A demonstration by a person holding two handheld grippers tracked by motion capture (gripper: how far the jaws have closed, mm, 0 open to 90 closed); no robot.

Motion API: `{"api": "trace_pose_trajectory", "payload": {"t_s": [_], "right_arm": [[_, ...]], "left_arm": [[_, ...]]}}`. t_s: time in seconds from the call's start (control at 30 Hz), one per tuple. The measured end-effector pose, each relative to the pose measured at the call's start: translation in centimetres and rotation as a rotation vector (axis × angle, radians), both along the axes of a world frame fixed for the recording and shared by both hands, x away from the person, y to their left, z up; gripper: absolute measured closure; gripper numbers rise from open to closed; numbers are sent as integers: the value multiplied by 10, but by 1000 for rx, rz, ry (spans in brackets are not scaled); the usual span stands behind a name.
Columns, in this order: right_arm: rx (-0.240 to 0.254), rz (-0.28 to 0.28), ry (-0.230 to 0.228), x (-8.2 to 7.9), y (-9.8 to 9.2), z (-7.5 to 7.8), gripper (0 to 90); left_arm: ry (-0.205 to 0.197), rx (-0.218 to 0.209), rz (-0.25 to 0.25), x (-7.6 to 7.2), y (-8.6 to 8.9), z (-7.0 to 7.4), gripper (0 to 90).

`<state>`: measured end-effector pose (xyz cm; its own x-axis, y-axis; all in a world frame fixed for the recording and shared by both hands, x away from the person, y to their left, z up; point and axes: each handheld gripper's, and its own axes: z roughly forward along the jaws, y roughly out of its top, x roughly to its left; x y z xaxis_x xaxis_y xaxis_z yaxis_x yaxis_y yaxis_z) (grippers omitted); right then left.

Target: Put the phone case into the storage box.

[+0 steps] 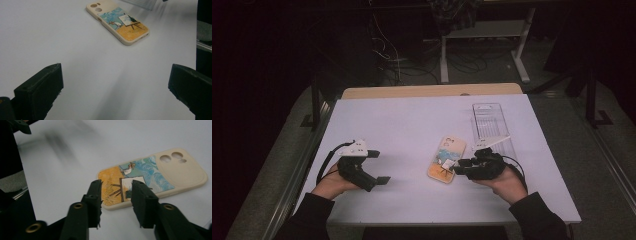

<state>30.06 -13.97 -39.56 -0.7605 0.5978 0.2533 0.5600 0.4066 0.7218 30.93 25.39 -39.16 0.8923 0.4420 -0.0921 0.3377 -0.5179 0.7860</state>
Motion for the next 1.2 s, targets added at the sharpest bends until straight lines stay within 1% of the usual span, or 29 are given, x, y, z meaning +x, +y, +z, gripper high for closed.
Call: {"api": "trace_pose_trajectory", "payload": {"t_s": [0.03, 0.07, 0.1, 0.23, 0.27, 0.3, 0.33, 0.37, 0.4, 0.43, 0.47, 0.5, 0.53, 0.6, 0.63, 0.67, 0.73, 0.8, 0.93, 0.97, 1.2], "right_arm": [[0, 0, 0, 0, 0, 0, 652], [-10, 6, 4, -1, 2, -4, 684], [-15, 6, 4, -1, 3, -5, 695], [-19, 1, 24, -1, 5, -10, 770], [-19, 1, 24, -1, 5, -10, 770], [-23, 5, 21, -1, 5, -12, 792], [-38, 3, 30, -2, 7, -15, 826], [-38, 3, 30, -2, 7, -15, 826], [-53, 11, 21, -2, 8, -18, 855], [-53, 11, 21, -2, 8, -18, 855], [-64, 8, 22, -2, 10, -20, 876], [-64, 8, 22, -2, 10, -20, 876], [-79, 6, 30, -3, 13, -23, 885], [-84, 6, 30, -3, 13, -24, 887], [-104, 15, 19, -3, 15, -27, 887], [-107, 9, 31, -3, 16, -28, 888], [-117, 13, 28, -3, 18, -30, 888], [-115, 8, 32, -3, 18, -31, 888], [-134, 14, 30, -2, 22, -34, 888], [-145, 7, 32, -2, 24, -35, 889], [-154, -2, 33, 1, 28, -38, 890]], "left_arm": [[4, -4, 2, 0, 0, 0, 0], [3, -2, 1, 0, 0, 0, 0], [4, -3, 1, 0, 0, 0, 0], [-1, 2, -2, 0, 0, 0, 0], [-1, 2, -2, 0, 0, 0, 0], [3, -1, 0, 0, 0, 0, 0], [3, 1, -2, 0, 0, 0, 0], [3, 1, -2, 0, 0, 0, 0], [3, -1, -1, 0, -1, 0, 0], [0, 0, -4, 0, -1, 0, 0], [-3, 3, -9, 0, -1, 0, 0], [-3, 3, -9, 0, -1, 0, 0], [-2, 6, -10, 0, -1, 0, 0], [-2, 8, -13, 0, -1, -1, 0], [-2, 10, -14, 0, -1, 0, 0], [-2, 10, -14, 0, -1, 0, 0], [-1, 10, -14, 0, -1, 0, 0], [3, 11, -14, 0, -1, -1, 0], [5, 18, -18, 0, -1, 0, 0], [5, 19, -18, 0, -2, 0, 0], [6, 19, -21, 0, -2, 0, 0]]}}
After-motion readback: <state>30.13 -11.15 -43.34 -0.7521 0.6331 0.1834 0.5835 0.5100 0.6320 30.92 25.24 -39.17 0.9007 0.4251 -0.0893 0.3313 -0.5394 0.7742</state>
